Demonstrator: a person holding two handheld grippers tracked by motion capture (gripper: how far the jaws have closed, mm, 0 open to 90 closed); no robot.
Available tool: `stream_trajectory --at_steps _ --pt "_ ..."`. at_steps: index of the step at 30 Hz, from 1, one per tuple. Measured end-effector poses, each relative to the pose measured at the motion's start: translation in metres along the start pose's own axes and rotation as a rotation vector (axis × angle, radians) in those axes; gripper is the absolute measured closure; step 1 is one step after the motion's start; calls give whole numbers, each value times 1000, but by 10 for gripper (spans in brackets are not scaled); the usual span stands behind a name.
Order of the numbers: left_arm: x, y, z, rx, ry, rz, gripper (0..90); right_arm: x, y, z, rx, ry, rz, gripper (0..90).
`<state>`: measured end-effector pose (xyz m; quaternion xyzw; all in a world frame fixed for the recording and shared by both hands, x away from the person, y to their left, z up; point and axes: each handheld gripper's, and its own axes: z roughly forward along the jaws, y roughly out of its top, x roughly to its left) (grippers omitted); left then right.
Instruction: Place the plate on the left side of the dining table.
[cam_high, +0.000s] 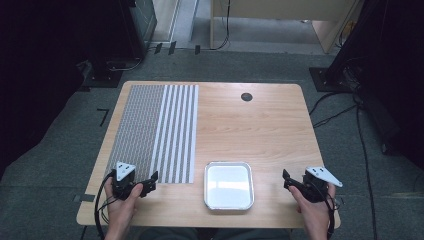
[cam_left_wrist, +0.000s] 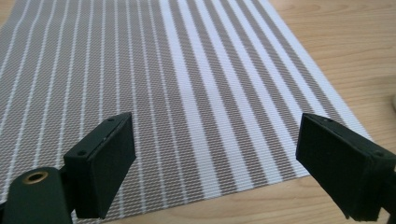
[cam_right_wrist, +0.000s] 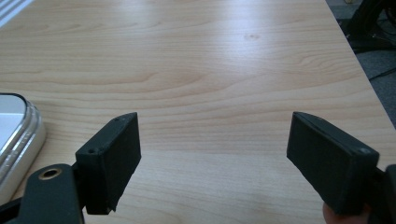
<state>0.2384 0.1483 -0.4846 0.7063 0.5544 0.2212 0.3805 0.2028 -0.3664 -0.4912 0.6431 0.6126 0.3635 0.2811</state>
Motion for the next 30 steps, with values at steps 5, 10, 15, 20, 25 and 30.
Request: stream_trajectory --at_steps 5,10,15,20,25,30 --pt "-10 4 3 1 -21 6 120 6 2 1 -2 16 7 166" --pt "-23 13 8 -3 -39 18 120 19 6 0 -22 44 2 167" --pt "-35 18 12 -3 -52 30 120 29 9 0 -26 48 -6 177" --pt "-47 20 19 12 -57 39 120 36 9 2 -21 55 -11 180" --pt "-62 20 23 16 -81 40 120 41 10 4 -27 61 -11 197" --pt "-78 18 25 13 -104 67 120 48 10 3 -49 57 -15 226"
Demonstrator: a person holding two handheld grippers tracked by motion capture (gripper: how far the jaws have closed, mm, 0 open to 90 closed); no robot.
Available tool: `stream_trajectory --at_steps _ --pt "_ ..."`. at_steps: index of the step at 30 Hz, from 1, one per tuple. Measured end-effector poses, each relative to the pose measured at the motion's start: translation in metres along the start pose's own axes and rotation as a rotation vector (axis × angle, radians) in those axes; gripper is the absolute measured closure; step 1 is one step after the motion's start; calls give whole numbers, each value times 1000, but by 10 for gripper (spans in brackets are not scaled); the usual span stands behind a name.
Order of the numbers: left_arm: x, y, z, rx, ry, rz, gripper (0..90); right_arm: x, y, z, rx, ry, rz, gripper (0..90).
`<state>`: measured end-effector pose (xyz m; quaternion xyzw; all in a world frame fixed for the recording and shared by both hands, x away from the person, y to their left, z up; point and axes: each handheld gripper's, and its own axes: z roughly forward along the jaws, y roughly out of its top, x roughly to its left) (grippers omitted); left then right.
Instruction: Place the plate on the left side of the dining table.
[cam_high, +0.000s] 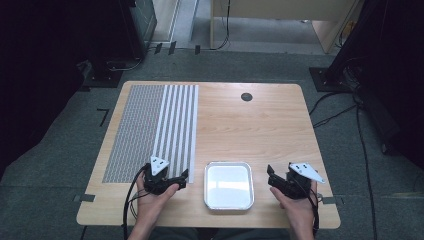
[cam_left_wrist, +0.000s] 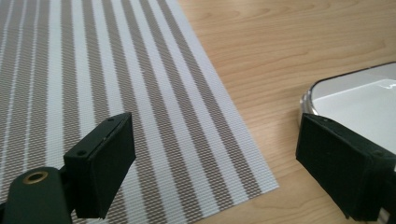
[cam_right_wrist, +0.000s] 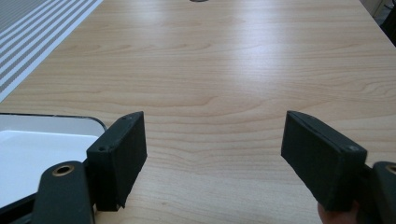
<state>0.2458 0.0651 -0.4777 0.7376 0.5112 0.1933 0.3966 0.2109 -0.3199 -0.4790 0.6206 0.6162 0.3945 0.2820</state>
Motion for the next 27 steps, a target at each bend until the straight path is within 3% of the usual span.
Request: stream_trajectory --at_steps 11,19,23,27 --pt "-16 -2 7 19 -23 -1 125 15 3 1 -25 -1 -11 289" --pt "-29 -2 9 20 -42 1 136 28 3 2 -20 71 -23 465" --pt "-34 -3 10 28 -51 6 141 36 2 4 -18 79 -34 495" --pt "-39 -3 11 32 -56 0 149 42 1 5 -32 100 -7 508"
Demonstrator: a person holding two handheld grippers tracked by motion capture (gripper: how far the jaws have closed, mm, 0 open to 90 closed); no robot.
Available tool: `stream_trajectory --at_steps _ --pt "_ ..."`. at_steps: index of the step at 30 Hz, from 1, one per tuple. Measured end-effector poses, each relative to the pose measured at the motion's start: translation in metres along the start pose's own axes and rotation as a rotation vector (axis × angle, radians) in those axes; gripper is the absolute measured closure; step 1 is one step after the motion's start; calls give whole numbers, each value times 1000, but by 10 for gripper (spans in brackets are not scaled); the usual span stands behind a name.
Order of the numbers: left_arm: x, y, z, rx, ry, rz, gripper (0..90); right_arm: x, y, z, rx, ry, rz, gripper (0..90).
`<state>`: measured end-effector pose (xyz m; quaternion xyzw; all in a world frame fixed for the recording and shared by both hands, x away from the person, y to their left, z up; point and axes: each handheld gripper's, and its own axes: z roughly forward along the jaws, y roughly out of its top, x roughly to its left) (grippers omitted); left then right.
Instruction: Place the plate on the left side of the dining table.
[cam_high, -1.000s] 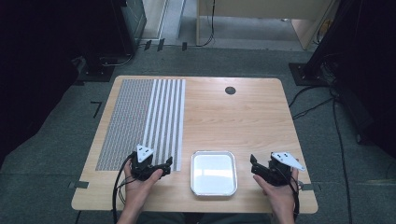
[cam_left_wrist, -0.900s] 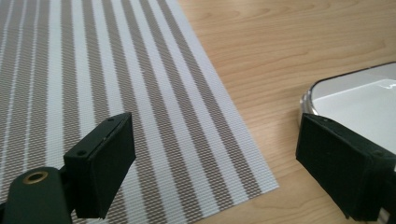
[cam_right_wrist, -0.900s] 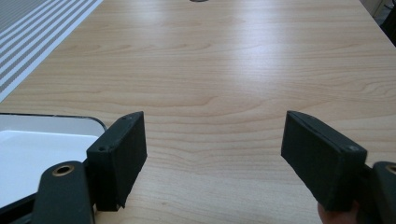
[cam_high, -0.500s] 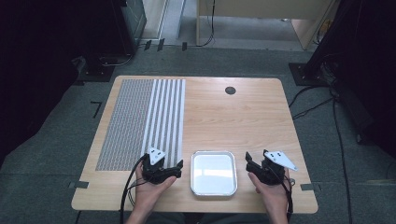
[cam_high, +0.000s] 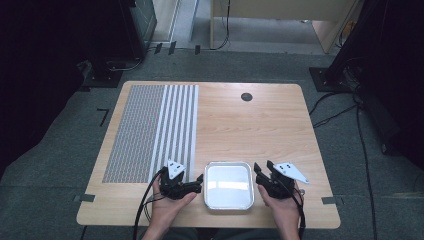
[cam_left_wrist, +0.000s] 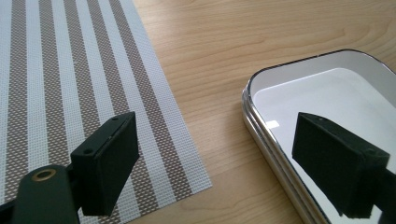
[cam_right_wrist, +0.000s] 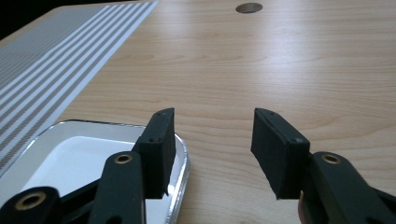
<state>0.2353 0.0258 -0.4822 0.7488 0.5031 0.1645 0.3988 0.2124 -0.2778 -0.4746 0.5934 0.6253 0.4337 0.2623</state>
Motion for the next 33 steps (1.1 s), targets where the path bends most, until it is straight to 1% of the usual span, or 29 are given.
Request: stream_trajectory --at_steps 2,5,7,10,12,13,17,18,21,22,23,24,25,28,29,30,31,33 --pt "-2 0 1 5 -7 2 153 3 -1 1 -2 8 -1 522" --pt "-8 -1 2 13 16 0 211 7 -2 2 -6 21 -5 536" --pt "-10 -2 3 20 11 3 228 9 -3 3 -13 40 -8 545" --pt "-15 -5 5 24 7 10 248 13 -4 4 8 62 -5 561" --pt "-16 -6 6 28 2 10 256 15 -5 5 17 64 -8 561" --pt "-17 -7 7 29 1 10 262 16 -5 5 25 67 -2 562" --pt "-22 -9 8 35 -11 1 298 18 -8 7 49 91 15 623" --pt "-24 -10 9 36 -8 0 304 19 -8 7 53 96 19 631" --pt "-25 -11 9 35 -12 -5 363 21 -10 9 65 107 28 639" --pt "-26 -12 8 23 -22 -10 398 22 -10 9 66 109 31 641" --pt "-25 -12 8 17 -32 -13 453 22 -10 9 64 114 34 649" --pt "-25 -12 8 17 -32 -13 476 23 -10 9 64 118 38 654" --pt "-24 -13 7 8 -52 -19 515 23 -10 9 62 116 40 661" --pt "-23 -14 7 14 -66 -18 591 22 -10 9 62 105 47 679" --pt "-22 -14 7 20 -75 -13 615 21 -11 8 62 105 60 681" --pt "-22 -14 7 20 -75 -13 634 20 -11 8 64 101 63 687" --pt "-22 -15 7 30 -93 -12 651 20 -12 8 71 93 70 696" --pt "-23 -16 8 44 -104 -7 675 19 -13 8 88 79 76 717"
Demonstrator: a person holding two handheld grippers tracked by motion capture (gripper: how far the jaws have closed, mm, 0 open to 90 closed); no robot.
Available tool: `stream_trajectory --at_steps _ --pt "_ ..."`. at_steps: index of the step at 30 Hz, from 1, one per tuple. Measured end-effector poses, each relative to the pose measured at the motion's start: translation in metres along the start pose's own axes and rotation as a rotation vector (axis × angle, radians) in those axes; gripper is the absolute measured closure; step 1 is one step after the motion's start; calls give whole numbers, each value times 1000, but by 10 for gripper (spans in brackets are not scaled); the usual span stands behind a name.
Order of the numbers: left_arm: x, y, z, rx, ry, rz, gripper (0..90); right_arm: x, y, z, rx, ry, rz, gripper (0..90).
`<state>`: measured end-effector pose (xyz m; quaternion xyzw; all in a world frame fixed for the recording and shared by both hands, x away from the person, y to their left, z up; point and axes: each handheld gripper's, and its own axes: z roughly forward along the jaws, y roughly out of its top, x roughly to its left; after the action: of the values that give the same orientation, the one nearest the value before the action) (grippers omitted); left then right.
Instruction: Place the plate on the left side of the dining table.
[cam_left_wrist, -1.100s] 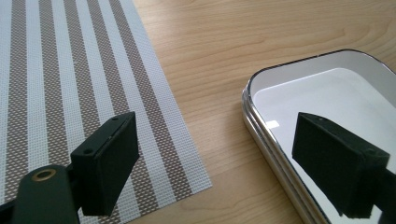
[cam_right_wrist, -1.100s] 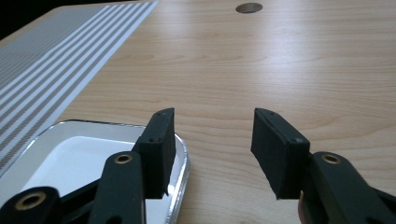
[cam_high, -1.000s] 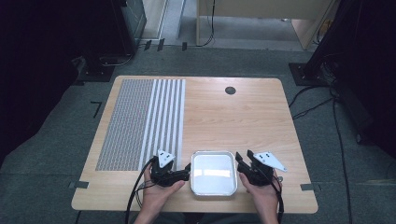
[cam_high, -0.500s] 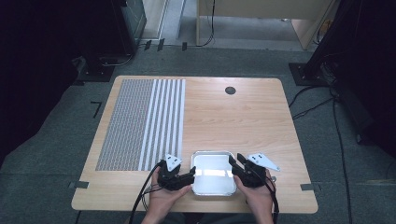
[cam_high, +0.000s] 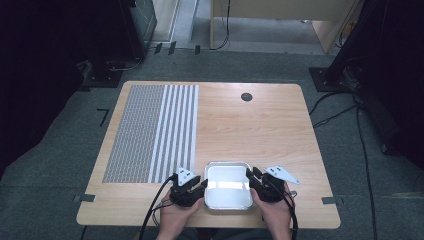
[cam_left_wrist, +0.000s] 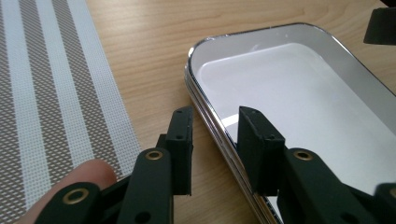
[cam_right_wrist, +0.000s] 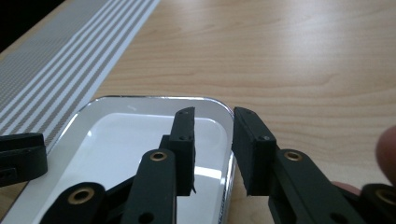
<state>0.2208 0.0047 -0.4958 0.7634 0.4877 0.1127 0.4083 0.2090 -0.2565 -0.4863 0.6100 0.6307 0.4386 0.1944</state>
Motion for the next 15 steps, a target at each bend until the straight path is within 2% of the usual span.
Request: stream_trajectory --at_steps 2,7,10,15 --pt "-1 0 1 12 -12 -6 687 -1 -2 0 29 -3 25 728" --pt "-4 -1 2 24 -16 12 724 -6 -8 2 82 -21 54 762" --pt "-7 -2 2 24 -7 34 758 -8 -10 2 101 -25 64 795" --pt "-8 -3 2 13 3 39 773 -8 -10 2 124 -21 88 832"
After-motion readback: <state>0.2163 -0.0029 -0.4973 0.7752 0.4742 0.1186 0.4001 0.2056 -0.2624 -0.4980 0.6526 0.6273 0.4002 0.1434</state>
